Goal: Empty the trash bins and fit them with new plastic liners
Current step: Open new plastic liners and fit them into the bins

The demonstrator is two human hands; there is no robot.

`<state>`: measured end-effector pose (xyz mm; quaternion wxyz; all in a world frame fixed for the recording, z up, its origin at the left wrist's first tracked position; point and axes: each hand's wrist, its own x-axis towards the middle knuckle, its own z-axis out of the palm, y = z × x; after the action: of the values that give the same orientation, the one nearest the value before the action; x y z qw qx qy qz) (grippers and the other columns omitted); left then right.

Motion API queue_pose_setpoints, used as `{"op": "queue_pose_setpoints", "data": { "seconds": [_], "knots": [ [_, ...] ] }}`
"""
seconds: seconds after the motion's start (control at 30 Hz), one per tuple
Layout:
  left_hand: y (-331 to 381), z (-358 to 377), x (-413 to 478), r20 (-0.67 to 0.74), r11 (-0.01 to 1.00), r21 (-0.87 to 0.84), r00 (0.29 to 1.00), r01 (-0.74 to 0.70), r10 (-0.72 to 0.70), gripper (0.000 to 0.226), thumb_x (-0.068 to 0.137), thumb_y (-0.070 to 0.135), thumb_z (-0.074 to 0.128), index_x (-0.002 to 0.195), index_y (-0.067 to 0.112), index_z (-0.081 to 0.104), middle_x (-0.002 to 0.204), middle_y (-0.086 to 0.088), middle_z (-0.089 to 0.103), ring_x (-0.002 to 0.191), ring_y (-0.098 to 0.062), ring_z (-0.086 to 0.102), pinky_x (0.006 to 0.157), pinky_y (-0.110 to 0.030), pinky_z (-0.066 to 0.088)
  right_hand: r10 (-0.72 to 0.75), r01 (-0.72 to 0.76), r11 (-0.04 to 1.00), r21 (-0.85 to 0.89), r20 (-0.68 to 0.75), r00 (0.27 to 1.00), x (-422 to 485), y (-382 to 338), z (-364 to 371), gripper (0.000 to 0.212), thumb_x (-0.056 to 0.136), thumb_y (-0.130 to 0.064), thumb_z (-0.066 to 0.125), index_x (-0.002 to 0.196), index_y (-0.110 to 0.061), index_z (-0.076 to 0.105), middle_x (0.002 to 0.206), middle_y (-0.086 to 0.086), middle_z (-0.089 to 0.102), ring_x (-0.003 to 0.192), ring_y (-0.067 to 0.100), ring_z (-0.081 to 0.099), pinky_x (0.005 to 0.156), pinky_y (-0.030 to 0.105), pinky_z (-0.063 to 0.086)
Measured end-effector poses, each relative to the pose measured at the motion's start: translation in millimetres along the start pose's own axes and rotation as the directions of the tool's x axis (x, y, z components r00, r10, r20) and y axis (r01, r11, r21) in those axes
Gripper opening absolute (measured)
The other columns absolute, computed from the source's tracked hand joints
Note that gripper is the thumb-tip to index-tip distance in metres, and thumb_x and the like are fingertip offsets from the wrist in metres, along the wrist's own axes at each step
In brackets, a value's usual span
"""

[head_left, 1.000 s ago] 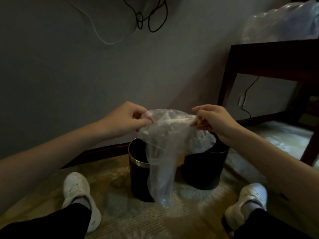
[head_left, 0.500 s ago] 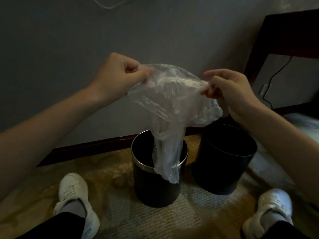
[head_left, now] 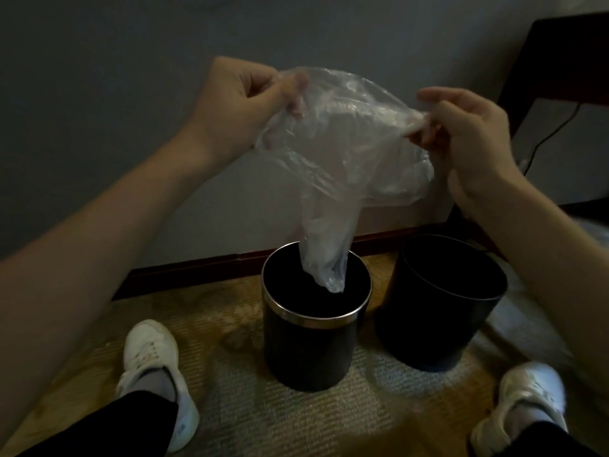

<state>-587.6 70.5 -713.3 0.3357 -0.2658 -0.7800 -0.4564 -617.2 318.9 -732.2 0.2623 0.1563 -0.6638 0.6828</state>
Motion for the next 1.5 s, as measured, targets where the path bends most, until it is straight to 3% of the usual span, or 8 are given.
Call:
{"op": "queue_pose_setpoints", "data": {
  "seconds": [0.27,0.53,0.77,0.93,1.07,1.17,1.3,1.5],
  "knots": [
    [-9.5,-0.2,-3.4,0.15,0.973,0.088,0.963,0.215,-0.226,0.042,0.099,0.031,0.057,0.082,-0.004,0.071,0.037,0.007,0.038,0.033,-0.005,0.035,0.036,-0.015,0.028,0.188,-0.185,0.976,-0.117,0.018,0.982,-6.1,19.2,5.6,0.019,0.088,0.001,0.054,0.093,-0.011,0.068,0.054,0.002,0.06,0.053,0.013,0.066,0.062,0.026,0.057],
    [-31.0,18.6,-18.8,0.396,0.701,0.136,0.61,0.7,-0.686,0.034,0.102,0.031,0.049,0.085,0.005,0.062,0.035,0.003,0.042,0.028,-0.008,0.037,0.034,-0.015,0.035,0.439,-0.435,0.893,-0.113,0.005,0.899,-14.1,44.3,-1.2,0.011,0.093,-0.018,0.065,0.094,-0.007,0.065,0.051,0.0,0.051,0.042,0.011,0.045,0.044,0.02,0.046],
    [-63.7,46.4,-40.3,0.467,0.387,0.031,0.329,0.922,-0.821,0.042,0.104,0.028,0.04,0.063,0.018,0.045,0.035,0.006,0.031,0.027,-0.006,0.028,0.035,-0.01,0.025,0.331,-0.069,0.865,-0.497,0.461,0.824,-32.1,28.0,21.2,0.062,0.057,-0.059,0.082,0.103,-0.02,0.067,0.069,-0.002,0.068,0.058,0.008,0.063,0.053,0.023,0.052],
    [-82.7,50.0,-47.0,0.528,0.299,0.041,0.233,0.953,-0.817,0.052,0.101,0.023,0.036,0.05,0.019,0.044,0.039,0.005,0.037,0.028,-0.007,0.027,0.034,-0.013,0.023,0.489,0.283,0.548,-0.787,0.576,0.655,-47.1,33.5,36.2,0.08,0.044,-0.074,0.081,0.103,-0.03,0.05,0.079,-0.011,0.061,0.065,0.005,0.057,0.053,0.026,0.041],
    [-86.9,48.5,-47.5,0.602,0.278,0.02,0.21,0.96,-0.77,0.039,0.096,0.019,0.033,0.058,0.019,0.044,0.042,0.005,0.038,0.028,-0.006,0.024,0.038,-0.015,0.017,0.328,0.579,0.192,-0.792,0.608,0.723,-67.5,60.0,39.1,0.062,0.066,-0.079,0.065,0.107,-0.035,0.05,0.083,-0.016,0.051,0.079,0.014,0.055,0.059,0.03,0.031],
    [-94.5,43.6,-45.6,0.606,0.332,0.052,0.235,0.942,-0.76,0.053,0.1,0.043,0.033,0.056,0.018,0.05,0.041,0.006,0.042,0.032,-0.008,0.022,0.044,-0.02,0.014,0.198,0.529,0.308,-0.791,0.597,0.777,-64.7,67.3,33.8,0.016,0.09,-0.047,0.058,0.094,-0.033,0.063,0.083,-0.013,0.059,0.086,0.02,0.063,0.063,0.029,0.036],
    [-92.4,25.7,-44.0,0.668,0.557,0.286,0.254,0.779,-0.699,0.075,0.068,0.09,0.049,0.075,0.02,0.075,0.049,0.005,0.045,0.042,-0.012,0.026,0.041,-0.022,0.028,0.251,0.309,0.421,-0.853,0.437,0.864,-46.8,65.4,18.8,0.016,0.089,-0.044,0.06,0.08,-0.031,0.066,0.087,-0.004,0.067,0.088,0.023,0.063,0.072,0.034,0.046],
    [-90.5,13.2,-39.3,0.612,0.717,0.54,0.379,0.442,-0.694,0.036,0.068,0.043,0.085,0.067,0.015,0.062,0.05,0.006,0.041,0.047,-0.012,0.036,0.044,-0.024,0.032,0.326,0.024,0.521,-0.853,0.225,0.918,-30.3,61.3,-12.7,0.033,0.086,-0.041,0.071,0.058,-0.026,0.064,0.064,-0.004,0.059,0.081,0.024,0.063,0.073,0.04,0.05]
  ]
}}
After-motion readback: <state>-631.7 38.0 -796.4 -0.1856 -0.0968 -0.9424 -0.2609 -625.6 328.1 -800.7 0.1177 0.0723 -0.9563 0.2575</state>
